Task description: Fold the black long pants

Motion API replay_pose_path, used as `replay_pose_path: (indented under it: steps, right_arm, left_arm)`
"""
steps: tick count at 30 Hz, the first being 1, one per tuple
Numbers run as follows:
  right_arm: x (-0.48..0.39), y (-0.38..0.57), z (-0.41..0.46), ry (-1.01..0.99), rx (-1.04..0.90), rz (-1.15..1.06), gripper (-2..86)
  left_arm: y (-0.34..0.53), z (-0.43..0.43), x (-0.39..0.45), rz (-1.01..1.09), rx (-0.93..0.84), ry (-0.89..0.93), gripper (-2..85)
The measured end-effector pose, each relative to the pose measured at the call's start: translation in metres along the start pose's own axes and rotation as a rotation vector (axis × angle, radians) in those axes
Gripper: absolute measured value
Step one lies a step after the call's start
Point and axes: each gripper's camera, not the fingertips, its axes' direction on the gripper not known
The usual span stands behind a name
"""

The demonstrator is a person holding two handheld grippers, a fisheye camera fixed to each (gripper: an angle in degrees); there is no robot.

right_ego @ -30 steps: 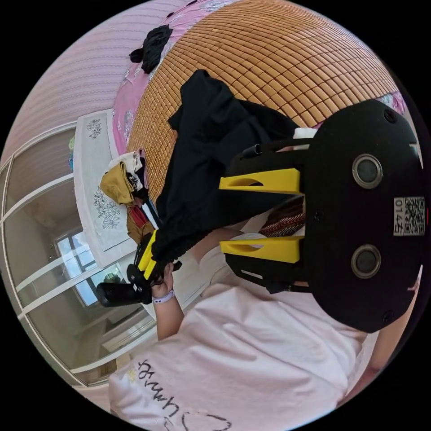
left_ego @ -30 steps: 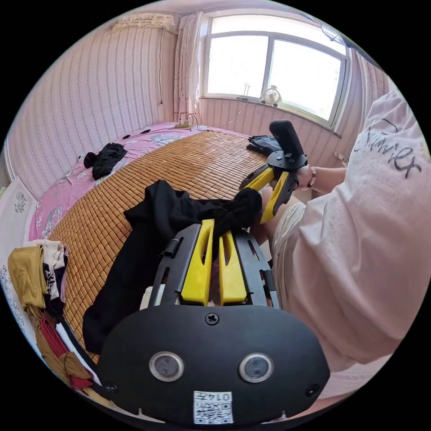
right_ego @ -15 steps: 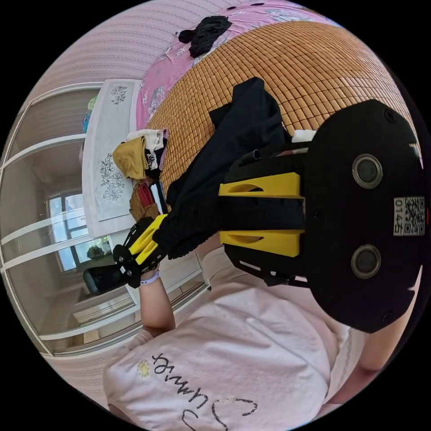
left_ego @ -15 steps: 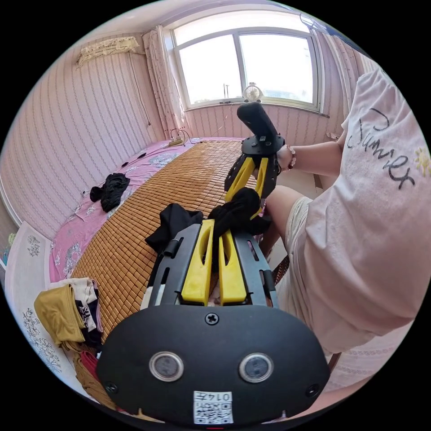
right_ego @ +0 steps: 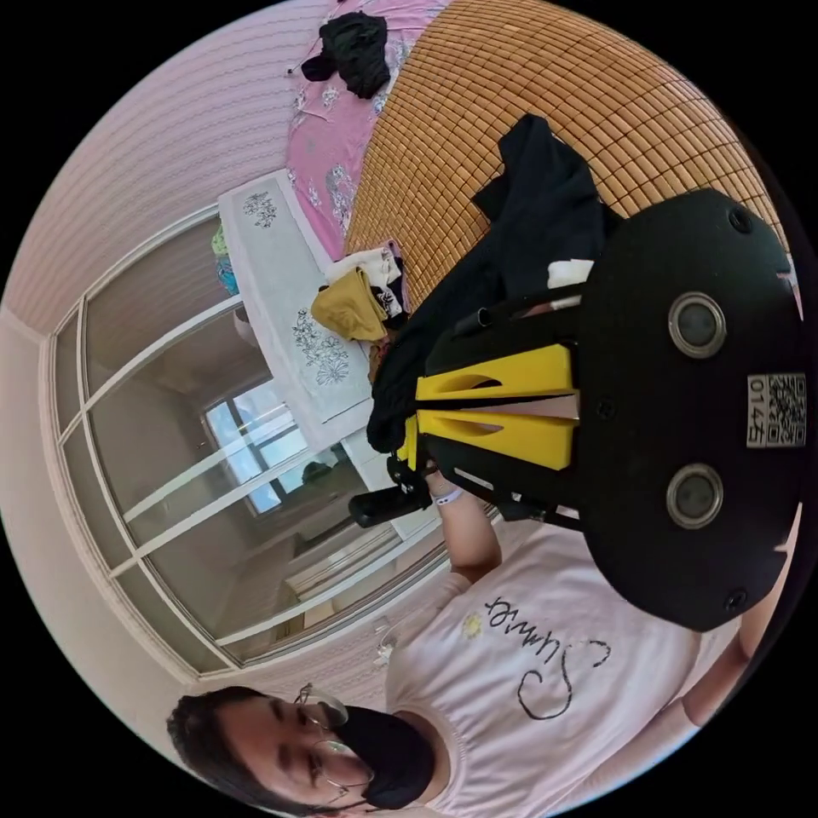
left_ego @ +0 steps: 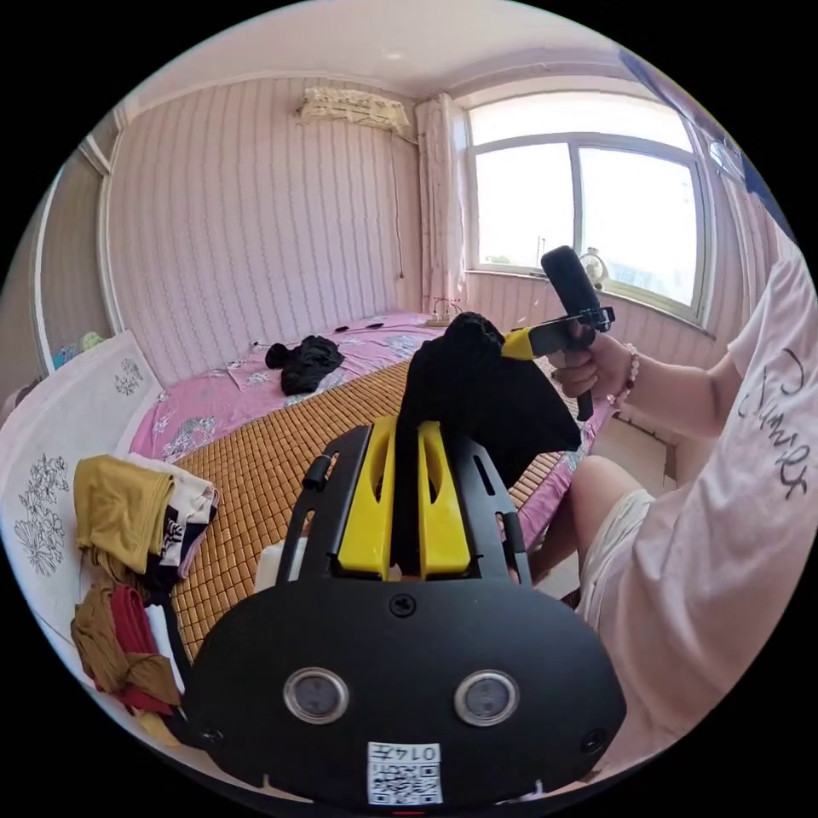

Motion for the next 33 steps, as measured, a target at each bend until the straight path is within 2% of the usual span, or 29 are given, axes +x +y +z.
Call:
replay_pose_path:
  steps: [6, 11, 13, 15, 19, 21, 23, 24, 27, 33]
  right_arm:
    - [-0.031, -0.038, 0.005, 0.219, -0.160, -0.127, 0.8]
    - [-0.033, -0.043, 0.013, 0.155, -0.164, -0.072, 0.8]
    - [-0.036, -0.043, 0.017, 0.155, -0.164, -0.060, 0.8]
    - [-0.039, -0.042, 0.020, 0.153, -0.163, -0.037, 0.8]
    - [-0.048, -0.040, 0.020, 0.109, -0.160, -0.024, 0.8]
    - [-0.055, -0.036, 0.020, 0.090, -0.169, -0.024, 0.8]
    - [-0.059, -0.032, 0.019, 0.094, -0.179, -0.020, 0.8]
    - [-0.060, -0.028, 0.016, 0.115, -0.186, -0.015, 0.8]
    - [-0.053, -0.014, -0.002, 0.181, -0.168, 0.032, 0.8]
    - [-0.028, 0.023, -0.042, 0.175, -0.126, 0.210, 0.7]
  left_arm:
    - [0.005, -0.024, 0.017, -0.036, -0.006, -0.163, 1.5]
    - [0.013, -0.051, 0.036, -0.181, 0.016, -0.154, 2.6]
    - [0.009, -0.049, 0.049, -0.241, 0.013, -0.009, 3.4]
    - [0.003, -0.041, 0.060, -0.247, -0.013, 0.045, 5.0]
    - [-0.004, -0.027, 0.064, -0.294, -0.028, -0.071, 9.1]
    - [-0.011, -0.017, 0.058, -0.309, -0.049, -0.068, 10.4]
    - [-0.016, 0.002, 0.052, -0.314, -0.153, -0.053, 8.8]
    - [-0.016, 0.011, 0.052, -0.278, -0.208, -0.009, 4.5]
    - [-0.007, 0.007, 0.050, -0.300, -0.226, -0.047, 0.5]
    - [0.012, -0.033, 0.040, -0.363, -0.235, -0.086, -0.7]
